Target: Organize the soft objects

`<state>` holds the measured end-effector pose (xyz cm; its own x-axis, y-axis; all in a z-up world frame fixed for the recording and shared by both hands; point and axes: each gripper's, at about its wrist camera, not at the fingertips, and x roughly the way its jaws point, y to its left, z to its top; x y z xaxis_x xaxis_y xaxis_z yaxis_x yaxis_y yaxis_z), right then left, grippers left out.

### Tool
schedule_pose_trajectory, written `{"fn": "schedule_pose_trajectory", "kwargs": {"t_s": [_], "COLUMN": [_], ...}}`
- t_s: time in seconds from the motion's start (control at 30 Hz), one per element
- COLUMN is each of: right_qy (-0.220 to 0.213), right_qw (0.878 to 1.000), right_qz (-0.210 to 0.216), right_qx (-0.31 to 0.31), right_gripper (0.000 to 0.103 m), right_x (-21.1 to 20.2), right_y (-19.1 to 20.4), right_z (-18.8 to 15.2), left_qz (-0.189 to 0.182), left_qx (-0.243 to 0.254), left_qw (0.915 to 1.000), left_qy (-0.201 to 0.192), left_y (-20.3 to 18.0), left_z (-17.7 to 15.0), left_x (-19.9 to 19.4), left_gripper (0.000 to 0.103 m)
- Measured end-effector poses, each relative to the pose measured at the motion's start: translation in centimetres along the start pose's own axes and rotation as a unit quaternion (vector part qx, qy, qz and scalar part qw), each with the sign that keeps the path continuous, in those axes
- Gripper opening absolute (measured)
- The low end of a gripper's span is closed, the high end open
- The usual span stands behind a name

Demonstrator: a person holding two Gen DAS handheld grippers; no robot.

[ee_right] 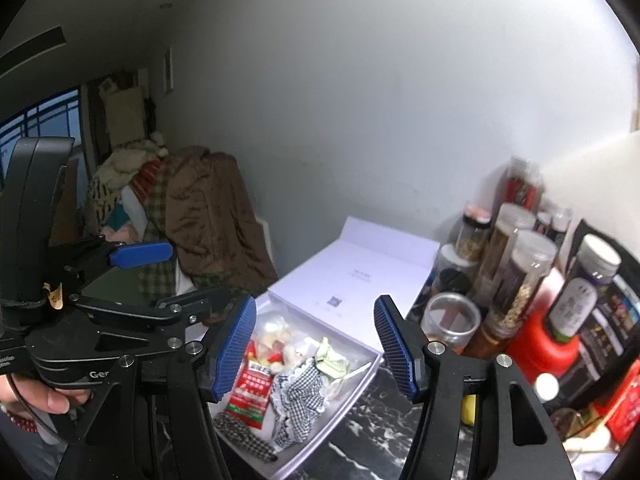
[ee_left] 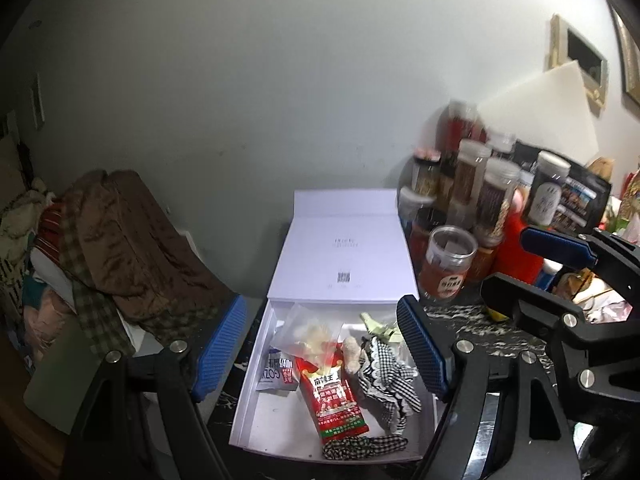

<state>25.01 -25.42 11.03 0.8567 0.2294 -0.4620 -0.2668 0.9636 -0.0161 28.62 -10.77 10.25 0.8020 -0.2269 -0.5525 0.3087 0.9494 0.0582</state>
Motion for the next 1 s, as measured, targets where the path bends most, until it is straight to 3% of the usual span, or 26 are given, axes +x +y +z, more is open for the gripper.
{"fn": "schedule_pose_trajectory", "kwargs": {"t_s": [0.23,0.47,0.67,0.73,1.0], "right_qy": [-0.037,-0.069,-0.088,-0.089,-0.081], "right_qw": [0.999,0.997,0.996,0.995,0.996], "right_qz": [-0.005,-0.016,-0.027,-0.030,-0.043], "right_qx": [-0.005,-0.016,-0.017,-0.017,0.002], "right_gripper": [0.062,0.072,0.083,0.087,0.091], "right_x": [-5.1,-10.0,-13.4,-14.2,-16.2], "right_y": [1.1,2.6,3.9,4.3,5.2], "right_z": [0.3,-0.4,-1.7,-2.2,-4.6], "left_qz": [-0.003,-0.006,-0.004,-0.003,0.010], "left_qx": [0.007,0.012,0.009,0.006,-0.004], "left_qw": [0.9991,0.9966,0.9953,0.9951,0.9950], "left_qy": [-0.042,-0.081,-0.096,-0.099,-0.099], "left_y": [-0.8,-1.6,-1.8,-1.8,-1.6], "left_z": [-0.1,-1.2,-2.7,-3.3,-6.4], "left_x": [-5.5,-10.8,-13.9,-14.7,-17.0], "left_gripper": [0.078,0.078,0.085,0.093,0.096]}}
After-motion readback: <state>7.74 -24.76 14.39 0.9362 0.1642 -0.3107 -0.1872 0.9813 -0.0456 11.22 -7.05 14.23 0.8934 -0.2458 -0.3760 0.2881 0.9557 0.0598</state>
